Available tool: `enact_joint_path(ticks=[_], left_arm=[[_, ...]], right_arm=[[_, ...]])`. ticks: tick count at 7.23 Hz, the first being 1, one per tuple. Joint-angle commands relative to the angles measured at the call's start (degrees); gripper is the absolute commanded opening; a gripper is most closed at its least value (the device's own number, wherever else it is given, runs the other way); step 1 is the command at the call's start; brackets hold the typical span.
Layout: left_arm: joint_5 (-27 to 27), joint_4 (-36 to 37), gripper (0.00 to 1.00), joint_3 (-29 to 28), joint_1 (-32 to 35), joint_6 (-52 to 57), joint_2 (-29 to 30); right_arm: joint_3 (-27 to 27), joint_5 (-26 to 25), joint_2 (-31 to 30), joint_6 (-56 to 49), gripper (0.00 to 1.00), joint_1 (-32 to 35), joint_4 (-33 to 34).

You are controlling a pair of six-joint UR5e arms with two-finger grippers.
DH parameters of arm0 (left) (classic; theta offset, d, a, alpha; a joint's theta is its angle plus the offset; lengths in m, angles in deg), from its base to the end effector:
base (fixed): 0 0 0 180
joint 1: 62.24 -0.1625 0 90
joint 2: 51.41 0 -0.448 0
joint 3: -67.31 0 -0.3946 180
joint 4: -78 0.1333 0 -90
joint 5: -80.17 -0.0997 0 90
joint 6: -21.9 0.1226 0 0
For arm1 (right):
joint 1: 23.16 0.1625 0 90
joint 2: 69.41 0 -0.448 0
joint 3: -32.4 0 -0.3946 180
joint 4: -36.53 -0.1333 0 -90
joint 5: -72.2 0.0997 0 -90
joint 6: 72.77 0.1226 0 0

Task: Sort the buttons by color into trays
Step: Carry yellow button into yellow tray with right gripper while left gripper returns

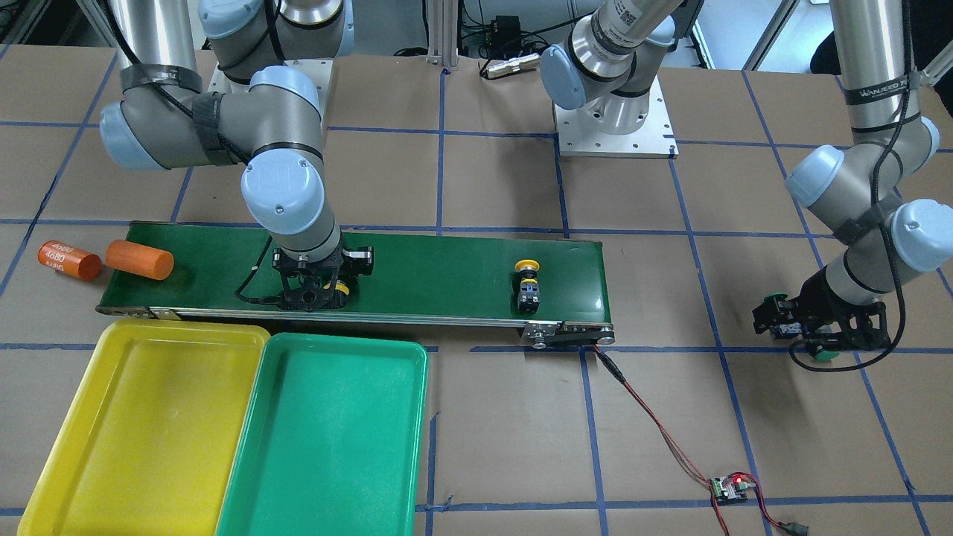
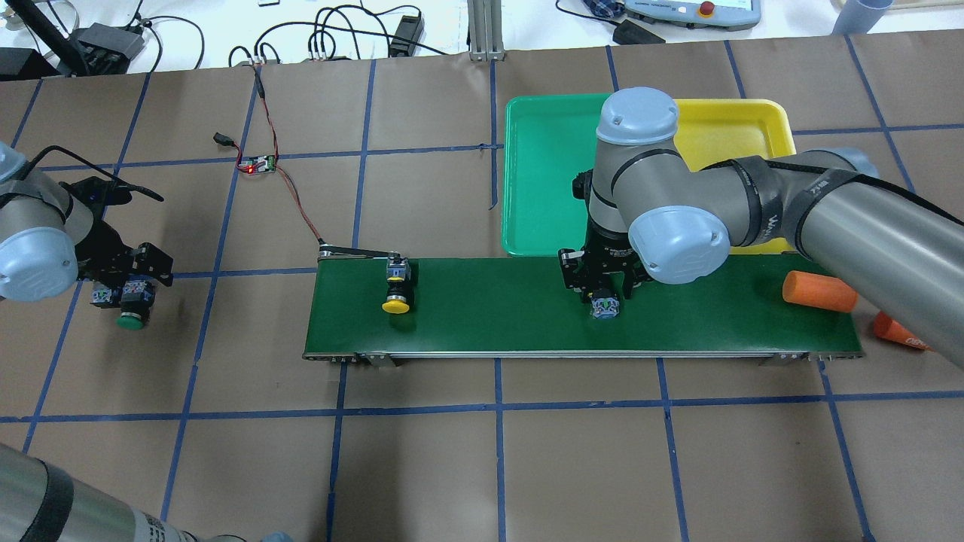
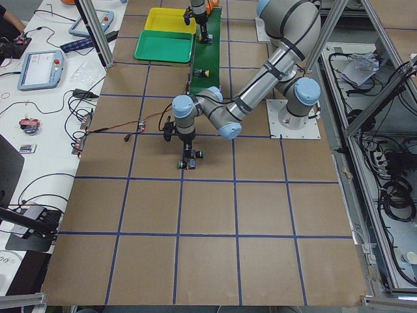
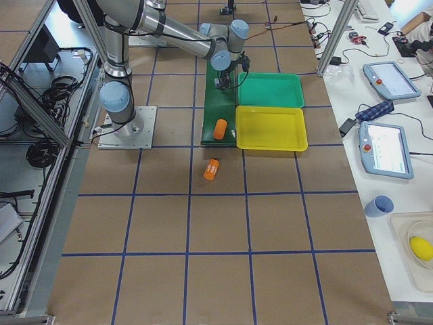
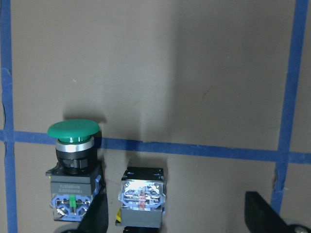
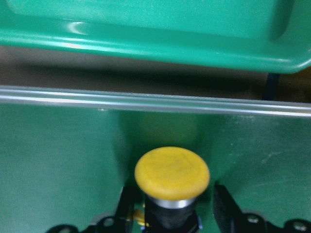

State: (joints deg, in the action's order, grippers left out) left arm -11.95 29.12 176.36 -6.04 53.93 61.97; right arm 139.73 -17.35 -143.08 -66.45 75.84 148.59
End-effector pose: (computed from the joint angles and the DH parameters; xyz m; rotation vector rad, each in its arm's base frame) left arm 0.2078 -0.5419 0.1827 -0.0476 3.1220 0.0614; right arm 0.2151 -0.4999 0.2336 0.0714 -3.1057 -0.3144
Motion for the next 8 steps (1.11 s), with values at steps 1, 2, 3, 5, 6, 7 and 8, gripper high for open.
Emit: enact_joint_path(ticks=[1,2,3,5,6,7,8], left_arm=[[-0.52,-0.08,1.0,0.11,-0.04,0.23,0.62],[-0.78,-0.51,1.0,0.11,-0.04,0.23,0.7],[-0.78,-0.95,1.0,0.2,-0.04,0.23,0.88],[-0.78,-0.87,0.65,0.03,-0.04,1.36,1.49],[-1.05,-0.96,0.01,0.03,-0.04,1.46,1.58],[-0.79,-1.04,0.0,-0.06,-0.04,1.46,1.5],[-0.7,-2.35,0.0,-0.58,0.13,1.37,1.15]], right_arm=[[-0.28,0.24,-0.25,-0.34,0.0,-0.64,0.01],[-0.8,0.25,-0.94,-0.52,0.0,-1.17,-0.26],[-3.33,0.16,-1.39,-1.13,0.0,-2.05,-1.3],[-12.1,0.33,-1.31,-8.13,0.0,-8.96,-10.76],[-13.54,0.07,-0.52,-14.34,0.0,-12.22,-10.37],[-13.9,-0.19,2.1,-22.58,0.0,-15.73,-7.32],[-13.99,-0.19,5.69,-26.32,0.0,-21.77,-2.77]])
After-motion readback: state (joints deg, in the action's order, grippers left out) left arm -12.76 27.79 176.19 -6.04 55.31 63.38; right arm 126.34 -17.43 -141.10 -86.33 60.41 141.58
